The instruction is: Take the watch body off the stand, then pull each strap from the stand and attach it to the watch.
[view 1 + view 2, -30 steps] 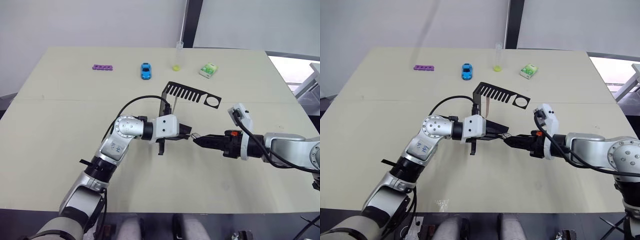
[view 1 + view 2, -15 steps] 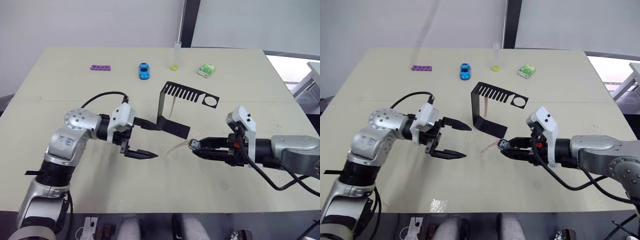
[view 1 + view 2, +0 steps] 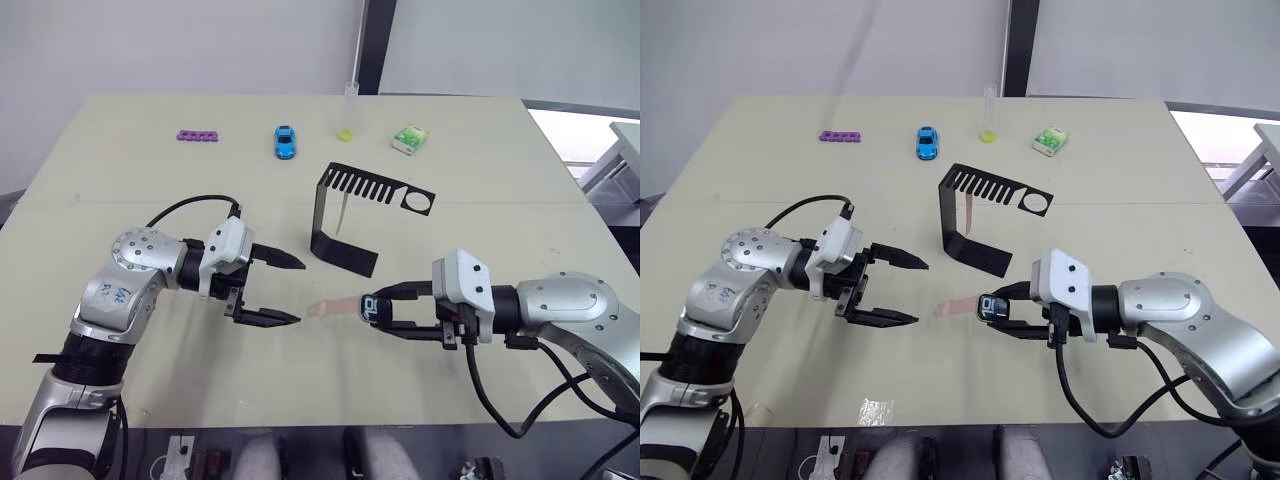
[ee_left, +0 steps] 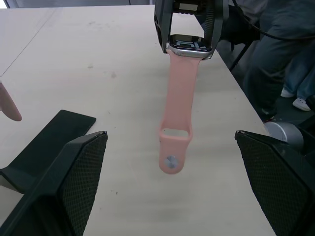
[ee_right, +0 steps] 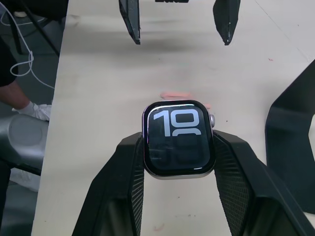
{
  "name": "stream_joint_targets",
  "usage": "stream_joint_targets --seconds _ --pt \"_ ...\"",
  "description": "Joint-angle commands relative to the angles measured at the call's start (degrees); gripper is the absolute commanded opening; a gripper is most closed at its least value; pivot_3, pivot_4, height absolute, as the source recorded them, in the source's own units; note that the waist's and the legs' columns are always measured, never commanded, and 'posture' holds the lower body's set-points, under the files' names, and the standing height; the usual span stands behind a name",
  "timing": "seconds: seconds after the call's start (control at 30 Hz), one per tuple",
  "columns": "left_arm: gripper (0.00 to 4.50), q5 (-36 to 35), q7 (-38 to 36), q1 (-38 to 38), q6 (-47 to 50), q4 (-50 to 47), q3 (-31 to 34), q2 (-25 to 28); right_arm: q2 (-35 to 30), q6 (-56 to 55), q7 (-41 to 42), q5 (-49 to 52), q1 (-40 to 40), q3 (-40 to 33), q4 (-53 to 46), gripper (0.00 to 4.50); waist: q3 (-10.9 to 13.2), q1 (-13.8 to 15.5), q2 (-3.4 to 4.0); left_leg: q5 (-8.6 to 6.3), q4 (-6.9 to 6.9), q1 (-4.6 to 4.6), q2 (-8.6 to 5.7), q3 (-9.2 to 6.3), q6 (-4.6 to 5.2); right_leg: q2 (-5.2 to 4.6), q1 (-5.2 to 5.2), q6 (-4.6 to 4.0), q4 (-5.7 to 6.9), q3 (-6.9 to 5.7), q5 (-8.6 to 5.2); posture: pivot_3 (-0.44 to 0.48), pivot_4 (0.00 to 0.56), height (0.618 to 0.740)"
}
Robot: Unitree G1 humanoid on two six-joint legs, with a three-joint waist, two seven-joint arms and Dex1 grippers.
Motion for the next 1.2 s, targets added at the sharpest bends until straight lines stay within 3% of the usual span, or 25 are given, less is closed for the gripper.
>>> stream_joint_targets --seconds 0.03,0.13,0.27,0.5,0.7,0.8,0.9,1.2 --pt "4.49 0.53 0.38 0.41 -1.94 -3.69 0.00 0.34 0.79 -0.39 1.64 -0.64 0.10 -1.43 -0.55 1.52 0.00 0.00 0.00 0.00 0.00 0.00 0.00 0.00 0.00 0.00 0.00 0.00 0.00 0.00 0.00 0.000 0.150 0.740" --pt "4.49 2.85 1.33 0.65 -4.53 -3.95 -0.97 0.09 1.36 2.88 0.14 0.28 0.32 -2.31 -0.74 1.52 0.00 0.00 0.00 0.00 0.03 0.01 0.00 0.00 0.00 0.00 0.00 0.00 0.00 0.00 0.00 0.000 0.150 0.740" --pt "4.49 8.89 6.38 -1.03 -8.54 -3.47 -3.68 -2.42 2.83 15.97 -6.33 9.01 0.37 -6.34 -1.31 1.52 0.00 0.03 0.00 0.00 0.07 0.01 0.00 0.01 0.00 0.00 0.00 0.00 0.05 0.01 0.00 0.000 0.150 0.740" --pt "4.49 15.60 14.63 -2.46 -11.79 -2.52 -7.45 -9.33 7.64 35.44 -23.11 28.36 -1.24 -14.20 -0.22 1.52 0.00 0.09 0.00 0.00 0.11 -0.02 0.01 0.00 0.00 -0.01 0.00 0.00 0.13 0.01 0.00 0.000 0.150 0.740" --pt "4.49 19.38 19.34 -3.28 -11.34 -1.88 -9.80 -13.45 10.53 41.79 -36.91 41.53 -3.90 -16.75 3.23 1.52 0.00 -0.02 0.00 0.00 0.11 -0.02 0.02 0.04 0.00 0.01 -0.03 0.00 0.14 0.03 0.00 0.000 0.150 0.740" --pt "3.67 21.35 20.66 -4.19 -13.12 -0.36 -11.17 -15.37 10.38 41.99 -42.74 47.70 -4.10 -16.94 4.93 1.52 0.00 0.04 0.00 0.00 0.13 -0.04 0.01 0.04 0.00 0.00 -0.03 0.00 0.14 0.03 0.00 0.000 0.150 0.740" --pt "2.30 22.31 20.79 -4.69 -12.48 0.72 -12.33 -16.09 9.49 41.41 -46.65 52.05 -4.76 -16.27 6.25 1.52 0.00 0.06 -0.01 -0.01 0.20 -0.10 0.01 0.02 0.02 0.00 -0.04 0.01 0.13 0.02 0.00 0.000 0.150 0.740" --pt "2.30 22.91 22.84 -5.63 -12.45 2.69 -12.49 -18.40 7.32 38.51 -53.81 61.21 -6.34 -13.82 8.68 1.52 -0.01 0.01 -0.01 -0.01 0.21 -0.13 0.03 0.03 0.02 0.01 -0.09 0.01 0.13 0.02 0.00 0.000 0.150 0.740"
